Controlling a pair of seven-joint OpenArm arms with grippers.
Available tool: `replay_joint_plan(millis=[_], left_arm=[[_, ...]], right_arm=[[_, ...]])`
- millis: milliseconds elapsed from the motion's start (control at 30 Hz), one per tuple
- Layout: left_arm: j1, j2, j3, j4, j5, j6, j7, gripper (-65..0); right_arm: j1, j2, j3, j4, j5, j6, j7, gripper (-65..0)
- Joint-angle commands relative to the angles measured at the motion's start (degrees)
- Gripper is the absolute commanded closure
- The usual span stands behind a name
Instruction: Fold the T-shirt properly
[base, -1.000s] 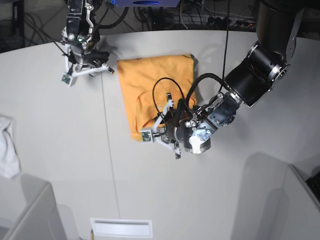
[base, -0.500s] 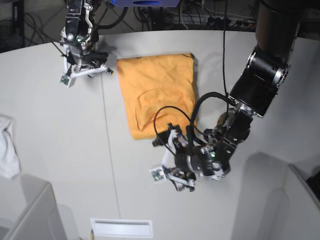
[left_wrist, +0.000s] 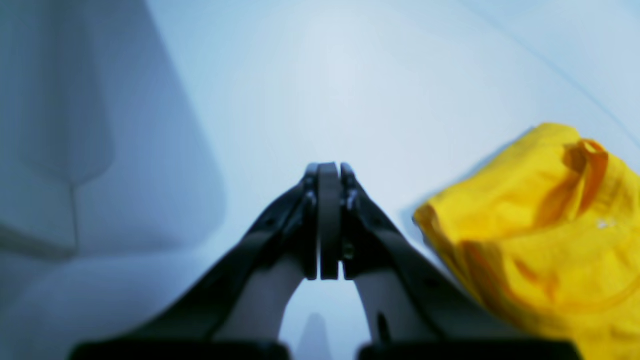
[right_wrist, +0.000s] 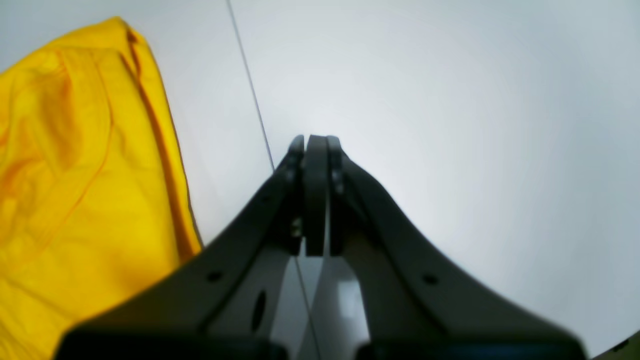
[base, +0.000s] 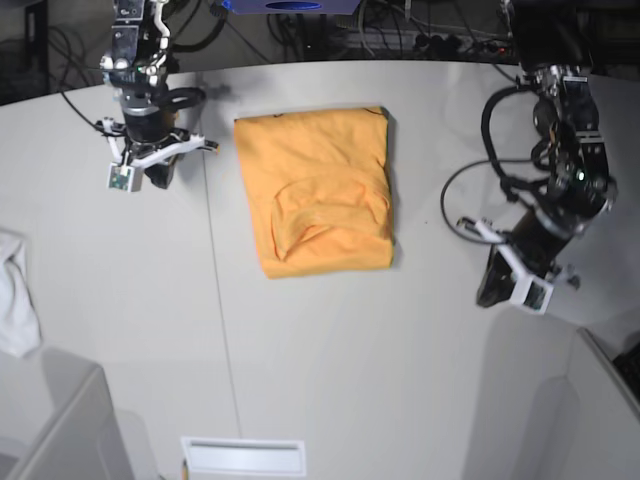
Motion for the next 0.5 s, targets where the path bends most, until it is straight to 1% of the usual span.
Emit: replay_joint_plan(millis=[0, 67, 133, 167, 233, 267, 333, 367, 400, 467], left_arm=[[3.66, -0.68, -2.28, 2.57, -0.21, -0.11, -4.50, 0.0], [12.09, -0.59, -6.07, 3.80, -0.21, -0.11, -14.25, 0.0], [20.45, -0.50, -8.79, 3.19, -0.21, -0.11, -27.00, 0.0], [24.23, -0.42, -9.41, 2.75, -0.21, -0.11, -32.80, 0.0], [31.79, -0.15, -9.85, 2.22, -0.21, 0.06, -41.77, 0.0], [35.30, -0.06, -9.85, 1.60, -0.21, 0.06, -45.99, 0.0], [41.19, 0.81, -9.93, 0.46, -0.21, -0.02, -52.14, 0.0], [43.74, 1.61, -9.85, -0.33, 0.31, 0.06, -54.78, 0.0], [45.77, 2.48, -9.67, -1.03, 2.25, 0.06, -57.33, 0.0], [48.49, 5.21, -9.67, -2.88, 10.16, 0.06, -60.67, 0.0]], right_arm=[[-1.53, -0.02, 0.76, 1.19, -0.17, 1.84, 3.63, 0.0], [-3.90, -0.02, 2.87, 1.19, -0.17, 5.45, 8.55, 0.0], [-4.96, -0.02, 4.89, 1.19, -0.17, 8.52, 11.63, 0.0], [-5.13, -0.02, 6.38, 1.28, -0.26, 9.40, 11.72, 0.0], [-5.66, 0.16, 9.37, 1.28, -0.34, 9.58, 11.54, 0.0], [-5.93, 0.77, 10.69, 1.28, -0.34, 9.58, 11.54, 0.0], [-7.68, 2.09, 11.66, 1.28, -0.34, 9.58, 11.54, 0.0], [-8.56, 3.32, 11.83, 1.28, -0.34, 9.58, 11.54, 0.0], [-9.44, 4.82, 11.83, 1.28, -0.34, 9.58, 11.54, 0.0], [-12.08, 6.66, 11.83, 1.37, -0.34, 9.58, 11.54, 0.0]])
